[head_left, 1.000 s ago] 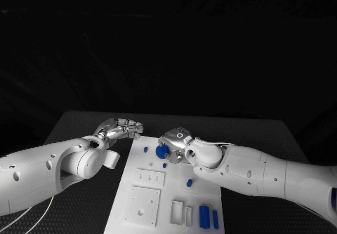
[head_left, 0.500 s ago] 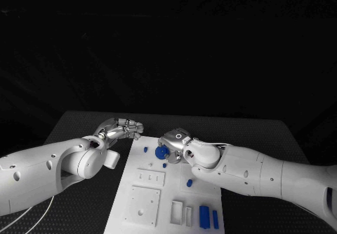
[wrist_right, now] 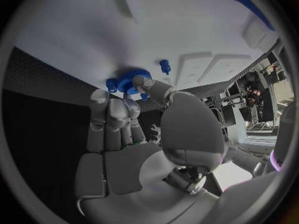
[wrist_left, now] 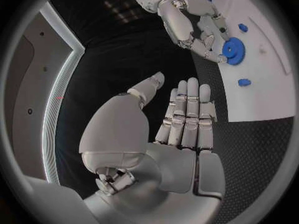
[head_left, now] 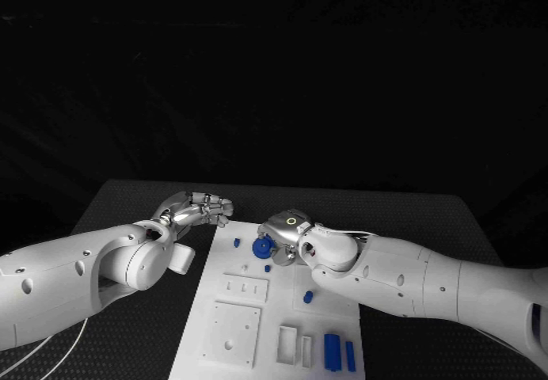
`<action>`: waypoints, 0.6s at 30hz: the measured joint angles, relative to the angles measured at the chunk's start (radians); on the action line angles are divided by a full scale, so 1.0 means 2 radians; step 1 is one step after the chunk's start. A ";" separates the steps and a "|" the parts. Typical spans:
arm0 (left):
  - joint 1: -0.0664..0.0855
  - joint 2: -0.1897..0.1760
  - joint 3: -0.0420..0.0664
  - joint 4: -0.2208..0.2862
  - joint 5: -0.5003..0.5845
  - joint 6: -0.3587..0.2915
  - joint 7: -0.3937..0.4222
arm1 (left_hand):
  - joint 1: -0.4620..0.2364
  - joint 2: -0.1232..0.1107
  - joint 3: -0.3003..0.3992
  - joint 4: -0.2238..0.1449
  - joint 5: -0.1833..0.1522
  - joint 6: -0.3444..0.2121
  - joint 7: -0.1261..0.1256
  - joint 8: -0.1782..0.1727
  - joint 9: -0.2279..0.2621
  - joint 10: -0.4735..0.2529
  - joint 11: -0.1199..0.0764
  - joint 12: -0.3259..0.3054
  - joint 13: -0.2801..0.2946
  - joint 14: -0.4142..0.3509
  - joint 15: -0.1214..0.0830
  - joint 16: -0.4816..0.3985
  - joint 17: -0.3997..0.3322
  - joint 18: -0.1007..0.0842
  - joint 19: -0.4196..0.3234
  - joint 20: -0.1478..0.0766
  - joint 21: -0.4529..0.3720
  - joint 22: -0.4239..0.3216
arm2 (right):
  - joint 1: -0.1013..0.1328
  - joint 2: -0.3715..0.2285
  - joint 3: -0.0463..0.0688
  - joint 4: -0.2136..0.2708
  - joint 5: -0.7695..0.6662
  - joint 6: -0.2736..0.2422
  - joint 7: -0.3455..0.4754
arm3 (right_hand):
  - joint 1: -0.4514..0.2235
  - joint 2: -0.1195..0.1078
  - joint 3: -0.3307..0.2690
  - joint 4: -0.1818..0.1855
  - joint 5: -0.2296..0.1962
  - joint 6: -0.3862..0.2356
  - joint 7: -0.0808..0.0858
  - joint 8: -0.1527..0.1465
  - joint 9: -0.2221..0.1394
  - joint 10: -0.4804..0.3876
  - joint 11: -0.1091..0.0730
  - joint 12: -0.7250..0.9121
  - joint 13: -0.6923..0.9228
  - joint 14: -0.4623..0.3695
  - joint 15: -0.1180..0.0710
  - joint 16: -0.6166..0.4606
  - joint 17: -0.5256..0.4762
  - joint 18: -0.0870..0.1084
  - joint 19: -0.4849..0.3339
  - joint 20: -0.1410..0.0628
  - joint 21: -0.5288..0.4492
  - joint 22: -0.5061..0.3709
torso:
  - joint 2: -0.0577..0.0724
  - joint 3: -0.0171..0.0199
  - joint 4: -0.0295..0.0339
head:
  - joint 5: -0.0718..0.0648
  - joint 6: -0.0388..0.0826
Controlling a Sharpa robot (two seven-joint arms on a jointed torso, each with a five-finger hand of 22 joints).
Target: Assemble the parts on the task board
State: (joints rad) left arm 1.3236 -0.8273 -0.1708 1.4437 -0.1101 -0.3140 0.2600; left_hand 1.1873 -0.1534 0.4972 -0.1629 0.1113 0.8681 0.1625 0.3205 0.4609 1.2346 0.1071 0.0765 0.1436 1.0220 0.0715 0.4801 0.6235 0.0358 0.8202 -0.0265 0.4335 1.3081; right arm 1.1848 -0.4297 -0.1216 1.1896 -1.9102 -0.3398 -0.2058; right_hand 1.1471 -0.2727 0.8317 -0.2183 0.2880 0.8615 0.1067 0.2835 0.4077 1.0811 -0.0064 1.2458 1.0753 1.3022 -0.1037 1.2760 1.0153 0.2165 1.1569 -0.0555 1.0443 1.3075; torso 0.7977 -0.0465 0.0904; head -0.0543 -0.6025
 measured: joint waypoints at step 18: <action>0.000 -0.004 0.000 0.001 0.000 0.000 0.000 | 0.000 0.000 0.001 -0.001 0.000 0.000 0.000 0.000 0.000 0.000 0.000 0.000 0.000 0.000 0.000 0.000 0.000 0.000 0.000 0.000 0.000 0.000 | -0.001 -0.036 -0.001 0.022 0.020 0.011 0.001 | -0.009 0.017 0.017 -0.018 0.079 -0.006 -0.003 0.010 0.003 -0.005 0.002 0.000 0.002 0.000 0.000 -0.002 0.005 0.000 0.000 0.004 0.000 0.000 | 0.000 0.0009 -0.0013 | 0.001 0.000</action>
State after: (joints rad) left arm 1.3237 -0.8352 -0.1708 1.4450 -0.1102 -0.3143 0.2594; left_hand 1.1874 -0.1533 0.4998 -0.1655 0.1113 0.8681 0.1625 0.3205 0.4607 1.2346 0.1071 0.0765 0.1435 1.0220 0.0715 0.4801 0.6233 0.0357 0.8202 -0.0265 0.4335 1.3079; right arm 1.1830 -0.5009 -0.1234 1.2327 -1.8709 -0.3186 -0.2044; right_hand 1.1292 -0.2391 0.8658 -0.2545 0.4454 0.8497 0.1016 0.3041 0.4129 1.0703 -0.0017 1.2456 1.0792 1.3022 -0.1037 1.2722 1.0246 0.2168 1.1571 -0.0482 1.0444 1.3075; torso 0.7976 -0.0447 0.0878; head -0.0517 -0.6030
